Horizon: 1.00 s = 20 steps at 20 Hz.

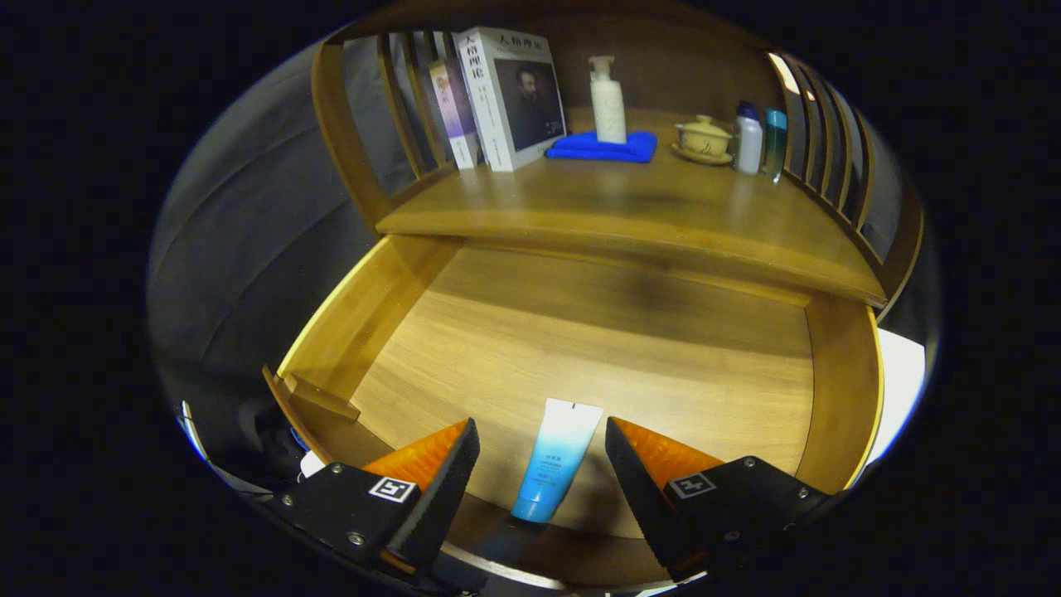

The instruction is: Pull open the drawer, take out the items inside it, and place them on the countertop above the cabinet.

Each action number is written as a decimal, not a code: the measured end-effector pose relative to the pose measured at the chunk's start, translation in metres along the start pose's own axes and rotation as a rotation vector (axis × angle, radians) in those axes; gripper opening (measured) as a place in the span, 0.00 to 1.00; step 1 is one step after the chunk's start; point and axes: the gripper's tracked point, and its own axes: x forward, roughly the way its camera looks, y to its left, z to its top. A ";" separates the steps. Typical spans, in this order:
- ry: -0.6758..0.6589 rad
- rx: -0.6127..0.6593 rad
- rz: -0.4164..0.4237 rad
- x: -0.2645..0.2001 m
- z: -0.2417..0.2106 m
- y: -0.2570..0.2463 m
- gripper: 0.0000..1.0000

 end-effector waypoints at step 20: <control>0.323 0.012 -0.101 0.045 -0.050 -0.025 0.84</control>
